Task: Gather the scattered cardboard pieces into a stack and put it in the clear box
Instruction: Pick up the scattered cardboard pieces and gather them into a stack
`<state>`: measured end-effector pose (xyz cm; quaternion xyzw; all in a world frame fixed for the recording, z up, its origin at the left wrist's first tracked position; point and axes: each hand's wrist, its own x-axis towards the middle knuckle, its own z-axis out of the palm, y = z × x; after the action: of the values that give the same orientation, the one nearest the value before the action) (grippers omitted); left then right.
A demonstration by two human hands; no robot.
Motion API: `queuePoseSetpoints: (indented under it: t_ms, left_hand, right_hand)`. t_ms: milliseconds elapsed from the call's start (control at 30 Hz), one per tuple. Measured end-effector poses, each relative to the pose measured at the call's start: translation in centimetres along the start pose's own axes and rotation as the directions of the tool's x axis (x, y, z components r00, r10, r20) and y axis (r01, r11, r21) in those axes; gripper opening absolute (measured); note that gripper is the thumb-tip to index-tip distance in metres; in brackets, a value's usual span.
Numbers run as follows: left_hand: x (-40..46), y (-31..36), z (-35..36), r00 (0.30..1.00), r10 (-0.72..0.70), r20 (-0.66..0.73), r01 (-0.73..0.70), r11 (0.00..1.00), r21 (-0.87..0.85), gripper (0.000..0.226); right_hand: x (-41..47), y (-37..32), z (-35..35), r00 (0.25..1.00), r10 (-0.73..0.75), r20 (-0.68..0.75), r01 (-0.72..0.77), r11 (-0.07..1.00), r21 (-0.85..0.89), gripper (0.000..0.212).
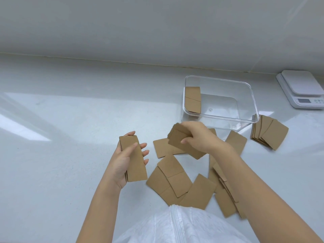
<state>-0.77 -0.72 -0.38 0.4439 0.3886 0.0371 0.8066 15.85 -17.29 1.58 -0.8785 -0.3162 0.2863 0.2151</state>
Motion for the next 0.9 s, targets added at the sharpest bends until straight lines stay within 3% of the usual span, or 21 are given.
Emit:
queuePoseSetpoints:
  t_ms: [133, 333, 533, 600, 700, 800, 833, 900]
  left_hand:
    - [-0.3, 0.1, 0.0, 1.000, -0.002, 0.002, 0.002, 1.000, -0.006, 0.032]
    - [-0.4, 0.1, -0.3, 1.000, 0.023, -0.021, -0.024, 1.000, -0.013, 0.030]
    - [-0.6, -0.1, 0.1, 1.000, 0.019, -0.011, -0.019, 1.000, 0.004, 0.030]
    - [-0.9, -0.1, 0.3, 1.000, 0.028, -0.014, -0.028, 0.999, 0.016, 0.030]
    - [-1.4, 0.3, 0.5, 0.997, 0.073, -0.033, -0.071, 0.996, 0.050, 0.027]
    - [-2.2, 0.7, 1.0, 0.990, 0.136, -0.040, -0.132, 0.988, 0.085, 0.024]
    - [-2.2, 0.7, 1.2, 0.990, 0.139, -0.029, -0.136, 0.986, 0.100, 0.026]
    - [-2.4, 0.7, 1.9, 0.991, 0.134, 0.012, -0.134, 0.982, 0.130, 0.031]
  right_hand:
    - [1.9, -0.3, 2.1, 0.985, 0.028, 0.168, 0.008, 0.978, -0.210, 0.022]
    - [2.4, -0.3, 3.9, 0.987, -0.008, 0.163, 0.075, 0.910, -0.408, 0.030]
    - [1.6, -0.9, 3.9, 0.996, -0.034, 0.079, 0.062, 0.925, -0.374, 0.023]
    - [1.2, -0.9, 3.6, 0.999, -0.034, 0.026, 0.040, 0.966, -0.254, 0.026]
    - [0.9, -1.5, 1.7, 0.991, 0.087, -0.097, -0.065, 0.974, 0.217, 0.032]
    - [-0.2, -2.8, -0.1, 0.986, 0.148, -0.075, -0.058, 0.729, 0.682, 0.031]
    - [-0.4, -3.1, -0.2, 0.991, 0.128, -0.031, -0.061, 0.657, 0.751, 0.031]
    - [-1.0, -3.8, 0.4, 0.995, 0.084, 0.050, -0.092, 0.625, 0.776, 0.032]
